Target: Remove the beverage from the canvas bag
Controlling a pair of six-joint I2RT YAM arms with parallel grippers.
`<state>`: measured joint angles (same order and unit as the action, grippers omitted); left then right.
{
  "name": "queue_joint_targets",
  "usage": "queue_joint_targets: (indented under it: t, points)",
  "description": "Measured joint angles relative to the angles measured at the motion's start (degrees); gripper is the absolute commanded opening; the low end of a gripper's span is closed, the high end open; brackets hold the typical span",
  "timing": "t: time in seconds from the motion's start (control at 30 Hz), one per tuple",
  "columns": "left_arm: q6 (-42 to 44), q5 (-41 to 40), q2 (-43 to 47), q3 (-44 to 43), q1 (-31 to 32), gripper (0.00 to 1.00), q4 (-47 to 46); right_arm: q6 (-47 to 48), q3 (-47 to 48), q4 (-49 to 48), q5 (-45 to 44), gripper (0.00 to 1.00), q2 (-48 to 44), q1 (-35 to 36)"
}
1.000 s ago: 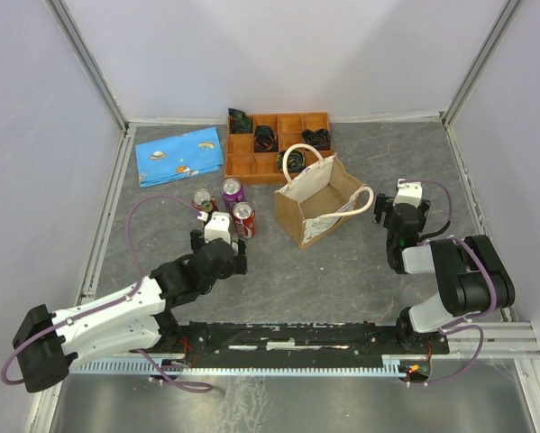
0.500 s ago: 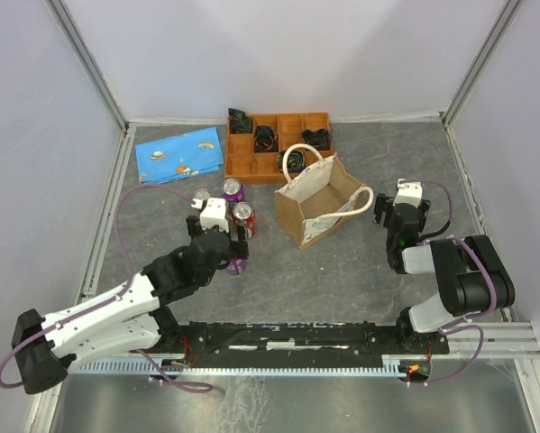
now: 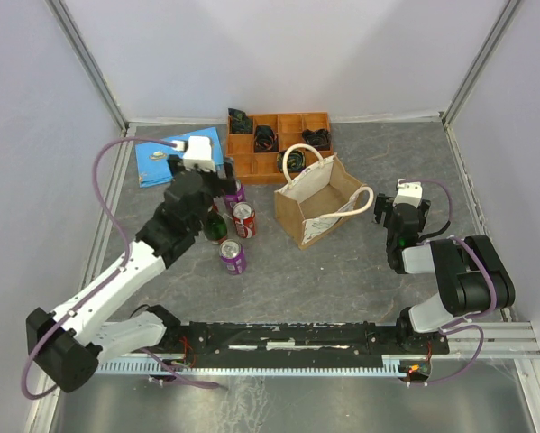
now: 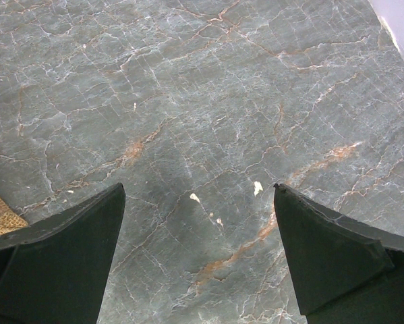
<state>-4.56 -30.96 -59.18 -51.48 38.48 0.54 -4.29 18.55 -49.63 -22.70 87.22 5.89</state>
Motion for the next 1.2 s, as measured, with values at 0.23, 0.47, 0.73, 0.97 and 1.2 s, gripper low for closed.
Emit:
queue_joint_targets:
  t: [0.23,0.47,0.73,0.97,1.2]
  points:
    - [1.88,4.87,-2.10,-0.63,-18.29,0.99,-3.26,-0.02,0.00,-0.02,0.00,0.99,0.00,0.00]
    - [1.81,9.29,-2.89,5.16,-35.10,0.99,-10.47,-0.02,0.00,-0.02,0.00,0.99,0.00,0.00]
    - [1.40,14.80,-8.15,15.37,-51.15,0.99,-17.64,-0.02,0.00,-0.02,0.00,0.99,0.00,0.00]
    - [-0.15,17.31,-9.49,19.28,-62.14,0.99,-23.56,-0.02,0.00,-0.02,0.00,0.99,0.00,0.00]
    - [-0.17,19.76,-12.04,19.82,-62.14,0.99,-26.64,-0.02,0.00,-0.02,0.00,0.99,0.00,0.00]
